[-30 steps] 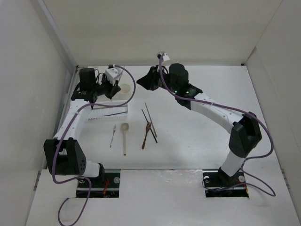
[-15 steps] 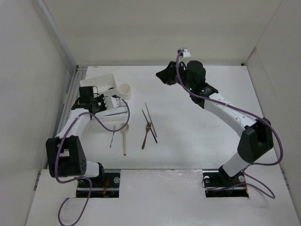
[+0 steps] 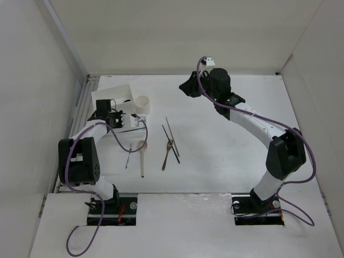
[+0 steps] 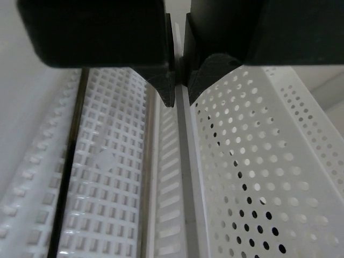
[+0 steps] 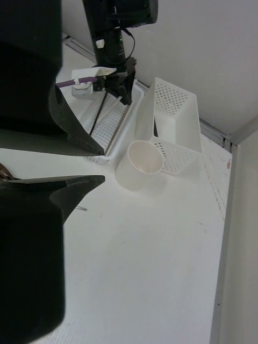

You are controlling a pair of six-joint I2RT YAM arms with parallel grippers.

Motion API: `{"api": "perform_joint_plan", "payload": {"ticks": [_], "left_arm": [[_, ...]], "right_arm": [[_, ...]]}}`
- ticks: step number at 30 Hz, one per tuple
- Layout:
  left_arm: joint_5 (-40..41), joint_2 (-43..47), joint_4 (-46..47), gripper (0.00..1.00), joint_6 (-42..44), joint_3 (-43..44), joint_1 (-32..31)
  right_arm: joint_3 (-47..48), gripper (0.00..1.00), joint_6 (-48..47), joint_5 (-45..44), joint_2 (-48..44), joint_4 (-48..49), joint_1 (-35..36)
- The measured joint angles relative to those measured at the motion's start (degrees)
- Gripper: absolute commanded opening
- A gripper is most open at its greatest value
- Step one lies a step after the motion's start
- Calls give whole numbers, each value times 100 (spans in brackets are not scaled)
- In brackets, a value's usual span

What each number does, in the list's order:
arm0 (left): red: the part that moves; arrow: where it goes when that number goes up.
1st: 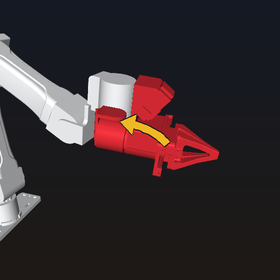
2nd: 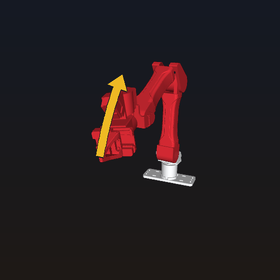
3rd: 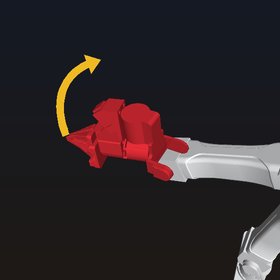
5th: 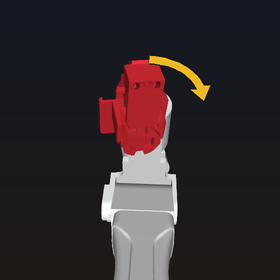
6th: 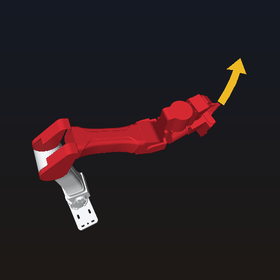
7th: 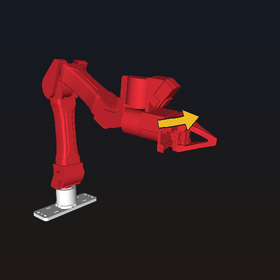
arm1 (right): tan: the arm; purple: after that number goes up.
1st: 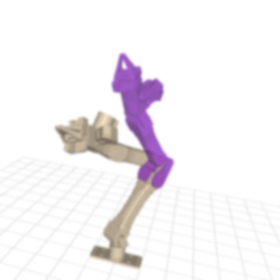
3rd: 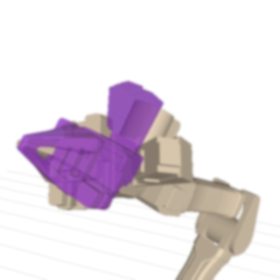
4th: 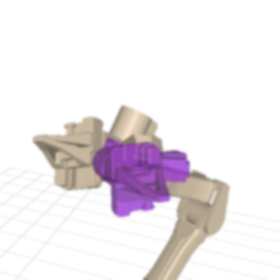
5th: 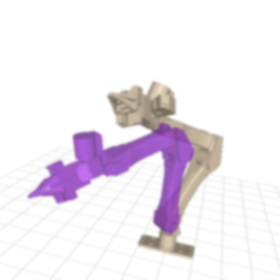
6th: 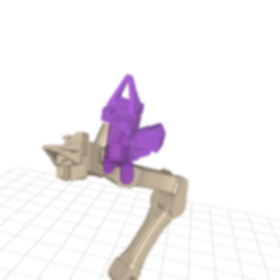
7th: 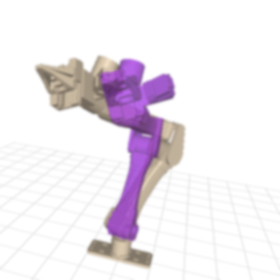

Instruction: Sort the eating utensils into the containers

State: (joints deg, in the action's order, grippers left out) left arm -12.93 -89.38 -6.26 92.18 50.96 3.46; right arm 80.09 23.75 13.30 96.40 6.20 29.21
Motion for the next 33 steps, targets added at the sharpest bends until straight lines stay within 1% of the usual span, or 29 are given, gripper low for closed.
{"api": "perform_joint_plan", "payload": {"ticks": [2,3,4,7,13,18,21,23,24,25,27,30,33], "left_arm": [[22,-24,144,0,87,0,2],[33,-33,203,13,133,0,2],[39,-42,260,17,184,0,2],[81,-79,354,22,286,0,0],[105,-87,321,22,352,0,2],[59,-87,90,23,280,9,2],[33,-87,-59,24,114,59,2],[24,-87,-151,26,-87,162,0],[22,-81,-195,34,-199,245,0],[2,-79,-240,37,-328,354,2],[-46,-39,-278,41,-695,588,2],[-140,136,-326,47,-1399,979,2],[-188,361,-372,48,-2269,1355,0]], "right_arm": [[7,27,0,2,7,-31,-15],[9,27,0,2,7,-48,-28],[13,27,0,2,7,-61,-39],[13,27,0,-2,7,-76,-70],[13,27,0,-4,7,-129,-74],[13,28,-4,-2,7,-157,-74],[13,34,-22,-2,7,-173,-74],[13,42,-48,-4,7,-208,-74],[13,44,-68,-4,7,-264,-74],[22,48,-98,-9,7,-356,-74],[219,50,-210,-9,136,-791,-74],[708,51,-466,-120,595,-1506,-28],[940,52,-815,-431,1119,-2120,201]]}}
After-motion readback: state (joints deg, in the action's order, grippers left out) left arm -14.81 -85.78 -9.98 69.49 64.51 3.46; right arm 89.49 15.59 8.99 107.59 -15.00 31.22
